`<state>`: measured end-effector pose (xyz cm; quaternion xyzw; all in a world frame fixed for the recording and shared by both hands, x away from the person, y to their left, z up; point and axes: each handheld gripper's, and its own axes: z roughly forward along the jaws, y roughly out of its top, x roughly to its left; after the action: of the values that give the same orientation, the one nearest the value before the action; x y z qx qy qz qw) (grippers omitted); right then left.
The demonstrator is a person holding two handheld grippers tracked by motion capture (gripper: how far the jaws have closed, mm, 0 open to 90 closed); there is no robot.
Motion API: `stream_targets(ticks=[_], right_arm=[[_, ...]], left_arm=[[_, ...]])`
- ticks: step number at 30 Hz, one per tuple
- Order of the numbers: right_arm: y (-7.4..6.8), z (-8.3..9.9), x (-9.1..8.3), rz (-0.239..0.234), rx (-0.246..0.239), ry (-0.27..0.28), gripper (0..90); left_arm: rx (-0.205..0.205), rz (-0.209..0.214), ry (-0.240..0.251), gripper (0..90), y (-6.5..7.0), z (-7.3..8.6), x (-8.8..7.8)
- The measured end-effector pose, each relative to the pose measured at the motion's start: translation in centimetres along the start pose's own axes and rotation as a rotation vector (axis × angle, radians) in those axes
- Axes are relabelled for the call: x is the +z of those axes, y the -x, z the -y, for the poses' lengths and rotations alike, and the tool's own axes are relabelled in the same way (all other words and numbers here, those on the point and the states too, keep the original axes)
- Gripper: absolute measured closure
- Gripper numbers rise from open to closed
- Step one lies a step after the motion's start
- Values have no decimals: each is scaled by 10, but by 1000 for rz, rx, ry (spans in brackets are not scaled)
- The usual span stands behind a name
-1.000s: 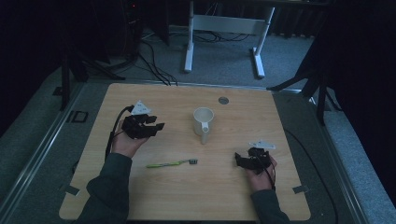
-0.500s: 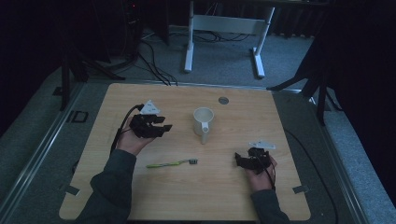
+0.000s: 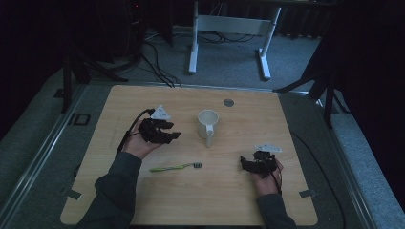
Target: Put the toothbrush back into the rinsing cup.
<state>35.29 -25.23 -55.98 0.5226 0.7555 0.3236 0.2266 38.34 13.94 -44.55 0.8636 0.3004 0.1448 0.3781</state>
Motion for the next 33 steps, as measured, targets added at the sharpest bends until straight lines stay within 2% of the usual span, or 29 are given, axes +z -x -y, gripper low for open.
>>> stream_targets(ticks=[5,12,22,33], right_arm=[[0,0,0,0,-1,1,184],[0,0,0,0,-3,2,184],[0,0,0,0,1,1,184],[0,0,0,0,1,1,184]], left_arm=[[19,17,-15,509,4,1,3],[54,45,-65,522,9,6,7],[82,83,-120,524,13,15,11],[90,106,-180,525,15,18,18]])
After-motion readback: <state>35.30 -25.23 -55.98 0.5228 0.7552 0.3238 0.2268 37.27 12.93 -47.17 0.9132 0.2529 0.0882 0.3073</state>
